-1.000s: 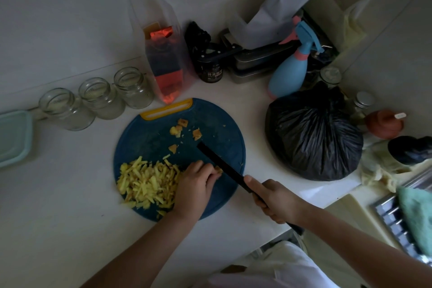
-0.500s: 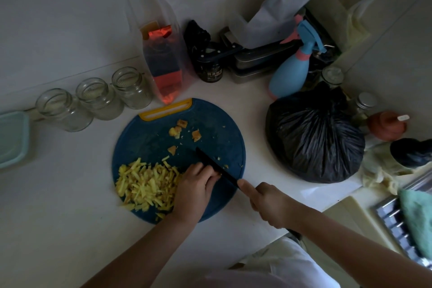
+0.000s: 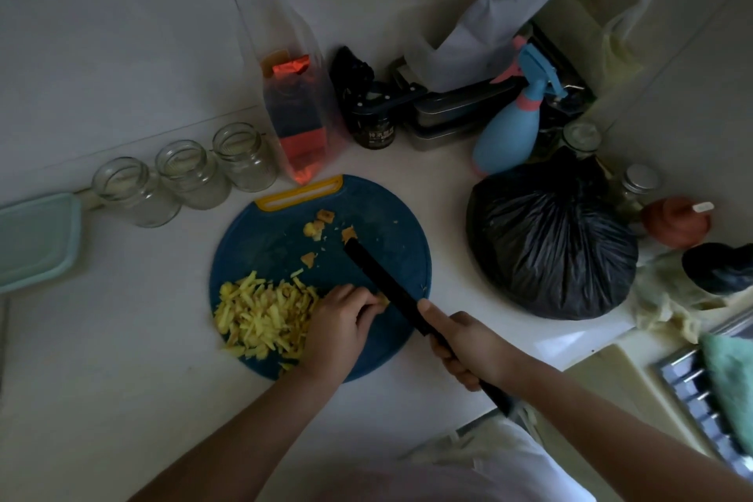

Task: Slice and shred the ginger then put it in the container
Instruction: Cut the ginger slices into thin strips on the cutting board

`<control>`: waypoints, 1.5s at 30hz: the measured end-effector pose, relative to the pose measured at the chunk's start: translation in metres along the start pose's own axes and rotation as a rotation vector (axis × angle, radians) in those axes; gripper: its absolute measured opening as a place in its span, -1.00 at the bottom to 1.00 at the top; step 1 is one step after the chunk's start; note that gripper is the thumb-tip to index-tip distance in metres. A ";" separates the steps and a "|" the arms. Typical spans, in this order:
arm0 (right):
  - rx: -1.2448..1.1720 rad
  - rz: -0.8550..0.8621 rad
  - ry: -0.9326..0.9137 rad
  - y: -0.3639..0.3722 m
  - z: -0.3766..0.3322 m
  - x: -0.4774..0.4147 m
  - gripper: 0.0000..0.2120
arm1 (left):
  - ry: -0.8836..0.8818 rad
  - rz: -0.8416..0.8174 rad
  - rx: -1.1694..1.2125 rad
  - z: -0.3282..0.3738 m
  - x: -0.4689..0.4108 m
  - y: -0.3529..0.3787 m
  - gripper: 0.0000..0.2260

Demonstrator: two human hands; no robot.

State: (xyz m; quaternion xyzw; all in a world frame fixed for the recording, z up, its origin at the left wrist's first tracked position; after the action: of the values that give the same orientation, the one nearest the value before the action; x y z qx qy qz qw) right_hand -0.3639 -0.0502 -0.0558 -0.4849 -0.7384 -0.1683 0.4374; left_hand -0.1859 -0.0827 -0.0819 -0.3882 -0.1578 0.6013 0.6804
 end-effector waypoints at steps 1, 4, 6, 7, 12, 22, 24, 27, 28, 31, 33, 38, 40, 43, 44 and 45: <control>0.018 0.008 -0.006 0.001 0.000 0.002 -0.39 | -0.014 -0.009 0.000 -0.001 0.000 0.000 -0.88; 0.090 0.061 -0.022 0.002 0.003 0.005 -0.38 | -0.010 -0.011 0.000 -0.001 0.001 -0.001 -0.86; 0.142 0.100 -0.039 0.000 0.004 0.008 -0.39 | 0.006 0.000 0.006 0.002 0.001 -0.002 -0.85; 0.183 0.122 -0.057 -0.001 0.004 0.009 -0.39 | 0.013 0.006 0.005 0.003 0.001 -0.002 -0.84; 0.196 0.116 -0.039 0.002 0.006 0.007 -0.39 | 0.026 0.017 0.006 0.004 0.000 -0.002 -0.83; 0.532 0.192 -0.153 0.008 -0.011 0.003 -0.39 | -0.004 -0.004 -0.015 0.002 0.001 0.000 -0.79; 0.534 0.199 -0.176 0.013 -0.014 -0.003 -0.38 | -0.020 -0.005 -0.024 0.001 0.000 0.000 -0.78; 0.471 0.179 -0.144 0.013 -0.018 -0.010 -0.38 | -0.042 -0.006 -0.004 -0.001 0.001 0.001 -0.78; 0.387 0.159 -0.115 0.011 -0.016 -0.012 -0.38 | -0.039 -0.004 0.013 -0.001 0.001 0.001 -0.79; 0.065 0.017 0.007 0.003 -0.007 -0.011 -0.37 | -0.020 -0.003 0.061 0.000 0.000 0.000 -0.80; 0.034 -0.030 0.013 0.001 -0.004 -0.008 -0.38 | -0.009 -0.005 0.065 0.001 -0.001 0.000 -0.81; 0.064 -0.034 -0.019 0.003 -0.002 0.003 -0.39 | -0.037 -0.008 0.073 -0.002 0.000 0.000 -0.79; 0.109 -0.011 -0.031 0.001 -0.002 0.004 -0.38 | -0.034 -0.002 0.075 -0.001 -0.001 0.000 -0.77; 0.174 0.045 -0.050 -0.001 -0.003 0.003 -0.39 | -0.026 0.006 0.065 0.000 -0.002 0.000 -0.75; 0.194 0.062 -0.057 -0.001 -0.003 0.004 -0.39 | -0.027 0.008 0.059 0.001 -0.001 0.000 -0.75; 0.224 0.080 -0.065 -0.001 -0.003 0.004 -0.39 | -0.032 0.008 0.054 0.001 0.000 0.000 -0.75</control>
State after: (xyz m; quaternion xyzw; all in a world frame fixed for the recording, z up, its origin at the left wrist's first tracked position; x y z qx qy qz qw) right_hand -0.3636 -0.0503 -0.0510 -0.4671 -0.7465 -0.0513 0.4710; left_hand -0.1863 -0.0829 -0.0810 -0.3605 -0.1509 0.6142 0.6856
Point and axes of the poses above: each hand's wrist, its own x-axis away from the middle knuckle, its own y-axis out of the palm, z = x × y, the point moved 4 cm from there along -x, towards the middle knuckle, and after that the axes turned 4 degrees about x, right-handed, at the moved point
